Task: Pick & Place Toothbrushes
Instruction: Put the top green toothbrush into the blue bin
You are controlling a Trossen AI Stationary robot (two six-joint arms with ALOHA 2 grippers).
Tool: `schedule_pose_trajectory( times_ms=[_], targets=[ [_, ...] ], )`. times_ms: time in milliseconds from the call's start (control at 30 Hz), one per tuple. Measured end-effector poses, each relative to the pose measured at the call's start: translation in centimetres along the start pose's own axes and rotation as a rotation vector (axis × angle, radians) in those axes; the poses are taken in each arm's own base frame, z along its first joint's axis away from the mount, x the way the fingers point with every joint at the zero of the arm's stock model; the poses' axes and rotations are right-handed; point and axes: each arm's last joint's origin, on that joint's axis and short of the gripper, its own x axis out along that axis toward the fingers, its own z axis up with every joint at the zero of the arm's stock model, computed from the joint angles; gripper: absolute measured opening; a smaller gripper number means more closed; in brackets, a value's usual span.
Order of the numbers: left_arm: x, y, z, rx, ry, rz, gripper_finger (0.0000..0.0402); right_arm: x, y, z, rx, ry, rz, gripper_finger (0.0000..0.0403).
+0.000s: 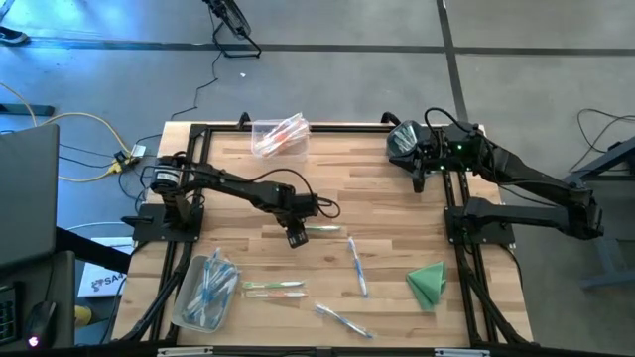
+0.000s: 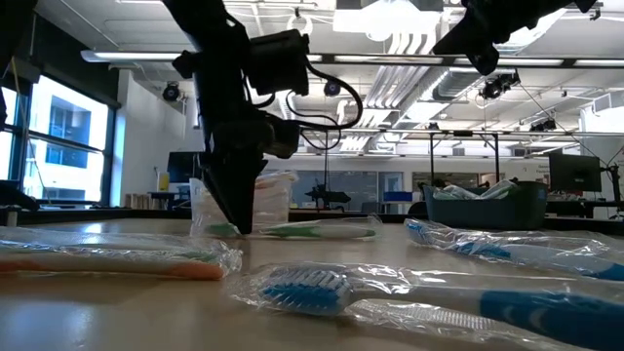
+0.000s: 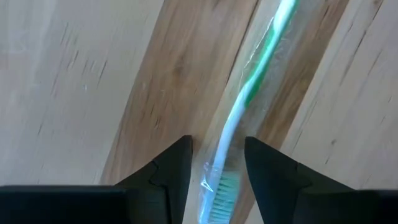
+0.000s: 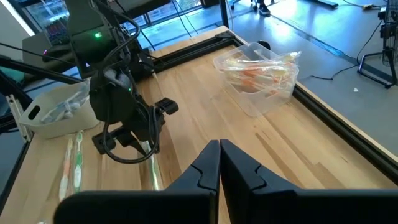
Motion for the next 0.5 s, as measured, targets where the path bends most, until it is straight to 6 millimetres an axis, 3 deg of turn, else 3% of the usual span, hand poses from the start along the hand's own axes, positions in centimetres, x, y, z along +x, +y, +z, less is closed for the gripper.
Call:
schedule_pose_trajectory(
  times_ms=[233, 500],
  targets=[
    [0.4, 0.03, -0.11, 0.001, 0.021, -0.012, 0.0138, 0.0, 0.0, -0.01, -0.004, 0.001, -0.001, 0.0003],
    [0.5, 0.09, -0.24, -0.002, 0.041, -0.03, 0.0047, 0.0, 0.0, -0.01, -0.007, 0.001, 0.0, 0.0003]
  ],
)
